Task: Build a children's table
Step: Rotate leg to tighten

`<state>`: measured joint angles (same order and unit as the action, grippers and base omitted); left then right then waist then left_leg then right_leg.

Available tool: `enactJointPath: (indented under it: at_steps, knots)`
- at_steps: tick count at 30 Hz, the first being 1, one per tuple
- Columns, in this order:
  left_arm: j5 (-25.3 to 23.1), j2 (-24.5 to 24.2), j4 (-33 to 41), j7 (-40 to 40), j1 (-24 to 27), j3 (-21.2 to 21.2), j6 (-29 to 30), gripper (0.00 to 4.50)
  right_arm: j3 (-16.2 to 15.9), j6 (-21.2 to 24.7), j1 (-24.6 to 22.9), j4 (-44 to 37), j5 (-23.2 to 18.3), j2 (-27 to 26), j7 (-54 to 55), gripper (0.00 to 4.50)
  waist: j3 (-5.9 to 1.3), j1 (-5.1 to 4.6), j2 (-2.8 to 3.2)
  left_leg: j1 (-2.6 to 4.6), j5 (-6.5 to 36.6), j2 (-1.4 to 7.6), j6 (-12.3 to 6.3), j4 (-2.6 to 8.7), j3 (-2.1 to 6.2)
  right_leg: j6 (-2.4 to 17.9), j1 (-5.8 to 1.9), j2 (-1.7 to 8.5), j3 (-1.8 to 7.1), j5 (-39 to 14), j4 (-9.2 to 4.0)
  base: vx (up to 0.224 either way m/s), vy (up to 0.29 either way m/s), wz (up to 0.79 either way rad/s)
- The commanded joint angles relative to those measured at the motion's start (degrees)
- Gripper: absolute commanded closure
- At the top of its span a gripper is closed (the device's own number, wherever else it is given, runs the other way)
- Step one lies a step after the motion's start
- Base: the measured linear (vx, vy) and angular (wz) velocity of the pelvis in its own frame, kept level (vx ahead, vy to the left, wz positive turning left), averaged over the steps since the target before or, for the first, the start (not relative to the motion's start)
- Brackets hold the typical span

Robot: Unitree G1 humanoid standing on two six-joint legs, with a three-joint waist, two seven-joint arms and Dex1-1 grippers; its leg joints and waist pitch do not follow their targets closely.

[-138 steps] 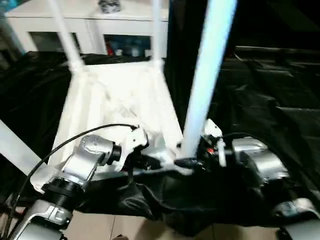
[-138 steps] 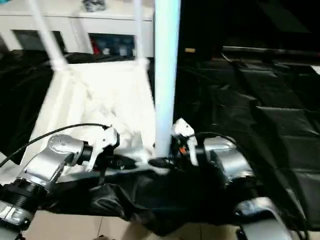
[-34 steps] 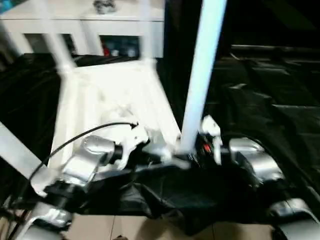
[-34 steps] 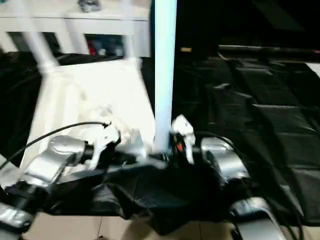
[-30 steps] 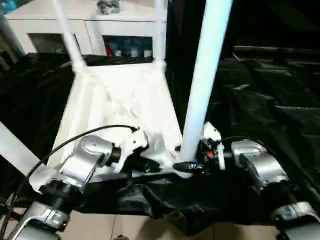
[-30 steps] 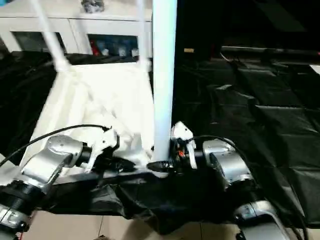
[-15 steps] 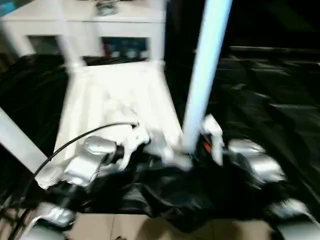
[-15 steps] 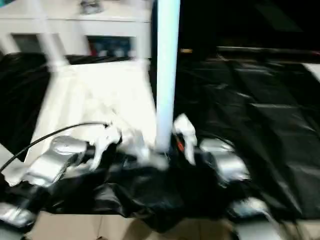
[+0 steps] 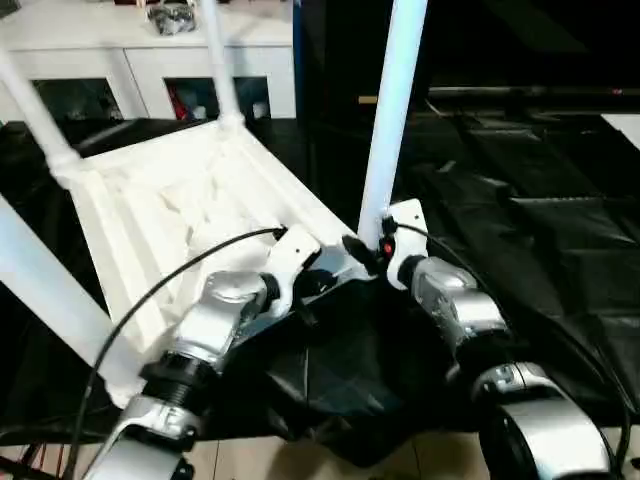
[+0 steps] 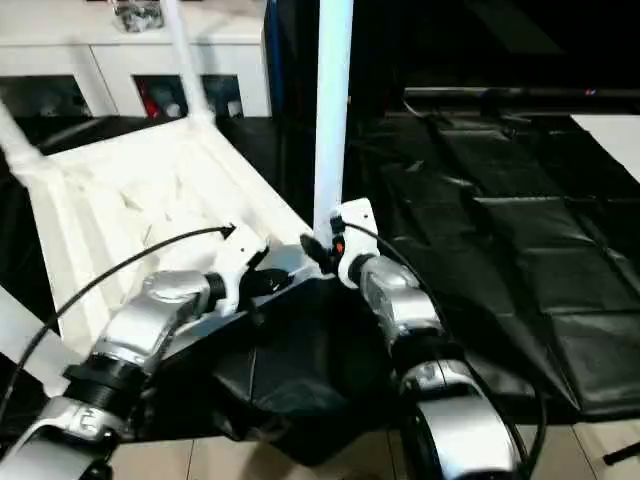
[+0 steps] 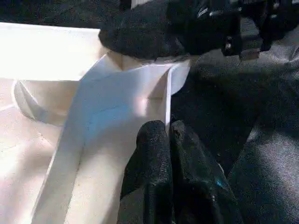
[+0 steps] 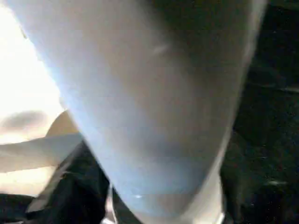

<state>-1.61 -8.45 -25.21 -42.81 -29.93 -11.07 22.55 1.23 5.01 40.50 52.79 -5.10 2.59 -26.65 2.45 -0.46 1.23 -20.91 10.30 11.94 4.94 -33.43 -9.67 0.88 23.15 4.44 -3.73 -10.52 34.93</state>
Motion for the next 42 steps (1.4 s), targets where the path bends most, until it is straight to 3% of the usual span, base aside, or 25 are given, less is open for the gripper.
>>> enactJointPath:
  at_steps: [1,4,5,6,9,12,14,16,21,31,38,41,42]
  knots:
    - [1.36,1.89,1.61,-1.17,-1.34,-2.23,-1.75,4.50,-4.07,1.14,-0.70,3.20,1.05,-3.62,-2.76,0.97,-3.15,0.51,-0.47,-0.13,14.21,0.68,-3.00,3.73,-0.12,11.79,-2.74,3.01,2.00,-16.46,-5.03,0.000,0.000,0.00]
    - [2.06,0.78,2.93,-4.79,-0.45,-3.29,-2.21,4.50,-5.07,-1.40,-1.08,1.88,1.26,-2.15,-7.96,0.97,-3.17,0.48,-0.44,-0.22,14.64,0.66,-3.04,3.72,-0.10,11.51,-2.81,3.05,2.04,-17.18,-5.09,0.000,0.000,0.00]
    - [2.30,-0.02,3.52,-6.65,-0.03,-3.82,-2.29,4.50,-6.34,-2.15,-1.96,-0.26,1.08,-1.11,-12.62,0.97,-3.18,0.62,-0.01,-0.21,14.59,0.72,-3.32,3.75,-0.02,11.58,-2.88,3.03,2.04,-16.47,-5.02,0.000,0.000,0.00]
    - [2.41,-0.84,4.00,-8.29,0.35,-4.32,-2.60,4.50,-7.89,-3.01,-2.89,-2.32,1.13,0.20,-17.30,0.97,-3.25,0.57,-0.28,-0.26,14.03,0.82,-3.91,3.68,-0.13,12.03,-2.94,2.90,2.07,-14.40,-4.96,0.000,0.000,0.00]
    - [2.96,-2.52,4.97,-11.54,1.01,-5.01,-2.92,4.50,-10.70,-4.30,-4.90,-6.48,0.84,3.11,-26.03,0.97,-3.47,0.86,-0.11,-0.27,11.43,0.84,-4.88,3.52,-0.19,13.68,-3.17,2.90,2.10,-9.59,-4.37,0.000,0.000,0.00]
    - [3.88,-5.69,6.51,-17.20,1.96,-6.21,-3.62,4.50,-13.02,-1.90,-7.82,-12.90,-1.64,7.71,-37.80,0.97,-3.43,1.73,-0.05,0.02,10.61,0.98,-6.42,3.39,-0.32,14.66,-3.23,2.77,2.08,-7.77,-4.27,0.000,0.000,0.00]
    - [4.10,-6.71,6.91,-18.92,2.18,-6.52,-3.95,4.50,-13.68,-1.48,-8.54,-14.36,-1.97,9.03,-40.65,0.97,-3.30,2.02,-0.11,0.01,11.08,1.10,-6.29,3.50,-0.42,14.77,-3.11,2.73,2.05,-8.57,-4.30,0.000,0.000,0.00]
    - [4.53,-7.82,7.42,-20.94,2.38,-6.76,-4.09,4.50,-14.48,-0.34,-9.26,-16.05,-2.52,10.49,-43.67,0.97,-3.20,2.84,0.11,0.64,12.59,1.32,-5.33,3.64,-0.53,14.76,-2.76,2.64,2.17,-9.97,-4.44,0.000,0.000,0.00]
    - [6.08,-12.42,9.96,-29.44,3.19,-7.99,-3.86,4.50,-17.67,1.03,-12.29,-21.37,-2.21,14.97,-52.12,0.97,-3.12,3.59,0.21,0.62,14.41,1.40,-3.91,3.86,-0.40,13.79,-2.72,2.77,2.26,-12.30,-4.41,0.000,0.000,0.00]
    - [6.56,-12.75,10.65,-30.31,3.74,-8.33,-3.37,4.50,-17.93,5.00,-12.87,-24.41,-3.59,15.01,-53.60,1.87,-3.20,3.61,0.11,0.30,13.00,1.14,-3.07,3.84,-0.28,13.12,-2.94,2.86,2.33,-12.20,-4.39,0.000,0.000,0.00]
    - [5.66,-10.56,9.75,-25.58,3.52,-6.71,-3.25,4.50,-16.85,7.91,-12.81,-23.99,-3.49,13.42,-50.48,1.90,-3.12,3.58,0.13,0.40,13.35,1.14,-2.90,3.87,-0.31,13.02,-2.87,2.82,2.31,-12.81,-4.53,0.000,0.000,0.00]
    - [4.05,-7.32,7.22,-17.61,2.19,-4.49,-2.65,4.50,-14.73,7.50,-10.64,-18.72,-0.43,9.49,-38.48,1.91,-2.75,3.02,0.02,0.45,16.08,0.85,-1.40,4.01,-0.17,11.61,-2.65,2.95,2.25,-18.92,-5.07,0.000,0.000,0.00]
    - [3.20,-5.64,6.08,-13.49,1.55,-3.63,-2.10,4.50,-12.49,6.37,-8.29,-13.37,1.55,6.26,-27.60,1.91,-2.68,2.81,-0.02,0.36,16.50,0.73,-0.85,4.02,-0.07,11.01,-2.61,3.01,2.14,-21.06,-5.13,-0.053,-0.005,-0.05]
